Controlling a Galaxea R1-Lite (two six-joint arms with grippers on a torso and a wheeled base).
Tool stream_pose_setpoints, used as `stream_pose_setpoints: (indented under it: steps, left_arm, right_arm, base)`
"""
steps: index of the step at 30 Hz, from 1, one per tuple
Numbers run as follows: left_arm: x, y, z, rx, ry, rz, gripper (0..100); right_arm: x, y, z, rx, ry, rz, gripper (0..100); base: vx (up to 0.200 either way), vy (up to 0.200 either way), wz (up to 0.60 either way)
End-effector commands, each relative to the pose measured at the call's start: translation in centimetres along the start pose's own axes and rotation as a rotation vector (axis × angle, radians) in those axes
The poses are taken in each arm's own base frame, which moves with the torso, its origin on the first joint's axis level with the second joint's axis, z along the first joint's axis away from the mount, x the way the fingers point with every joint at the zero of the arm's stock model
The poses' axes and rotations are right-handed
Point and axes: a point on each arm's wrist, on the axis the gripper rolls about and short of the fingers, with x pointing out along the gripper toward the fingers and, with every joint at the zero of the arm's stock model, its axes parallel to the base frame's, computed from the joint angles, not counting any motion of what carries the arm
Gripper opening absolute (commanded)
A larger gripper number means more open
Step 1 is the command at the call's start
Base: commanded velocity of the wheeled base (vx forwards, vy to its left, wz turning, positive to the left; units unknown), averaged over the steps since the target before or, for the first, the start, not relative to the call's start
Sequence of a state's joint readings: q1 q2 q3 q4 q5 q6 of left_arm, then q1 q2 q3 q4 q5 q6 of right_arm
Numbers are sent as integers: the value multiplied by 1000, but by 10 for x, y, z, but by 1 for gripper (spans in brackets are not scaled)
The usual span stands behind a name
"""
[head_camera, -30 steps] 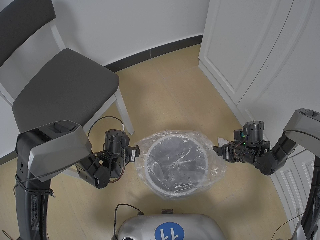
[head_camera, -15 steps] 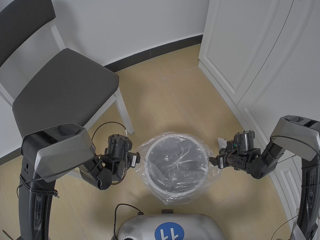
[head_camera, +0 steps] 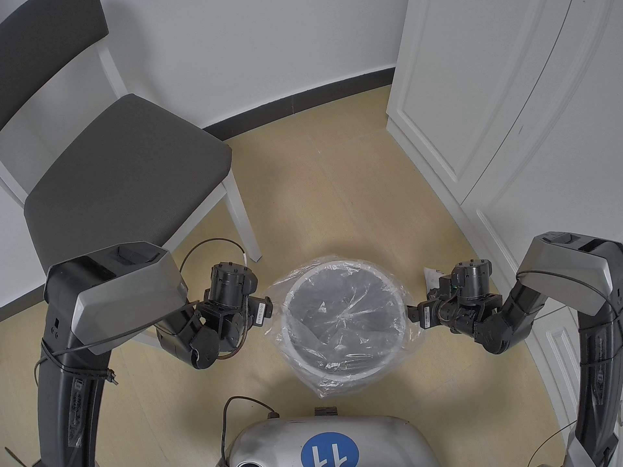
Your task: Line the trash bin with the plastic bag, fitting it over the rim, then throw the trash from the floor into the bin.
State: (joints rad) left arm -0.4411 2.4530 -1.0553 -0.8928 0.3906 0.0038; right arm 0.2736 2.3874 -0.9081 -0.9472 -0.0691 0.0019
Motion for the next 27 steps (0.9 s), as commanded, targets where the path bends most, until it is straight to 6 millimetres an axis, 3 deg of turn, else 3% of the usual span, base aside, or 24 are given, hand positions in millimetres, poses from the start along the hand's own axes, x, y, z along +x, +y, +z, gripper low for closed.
stream_pose_setpoints:
  steps: [1,6,13,17,21,23,25,27]
  left_arm:
    - [-18,5,17,-13,-32,-4,100]
    - [-36,12,31,-19,-60,-5,100]
    - [-50,18,43,-26,-88,-8,100]
    - [-58,18,48,-29,-103,-15,100]
    - [-73,12,52,-24,-127,-38,100]
    - [-83,10,56,-22,-139,-50,100]
    - [-85,9,56,-21,-141,-55,100]
    - [-101,6,60,-16,-158,-78,100]
  right_arm:
    - [-33,0,19,-26,-35,7,100]
    - [-62,-2,34,-74,-78,5,100]
    - [-83,1,48,-84,-136,14,100]
    - [-92,23,50,-101,-153,61,100]
    - [-96,59,44,-147,-155,122,100]
    - [-90,77,35,-169,-156,125,100]
    - [-88,81,32,-174,-157,124,100]
    - [-72,98,23,-199,-175,130,100]
  base:
    - [0,0,0]
    - [0,0,0]
    - [0,0,0]
    - [0,0,0]
    - [0,0,0]
    - [0,0,0]
    - [0,0,0]
    - [0,0,0]
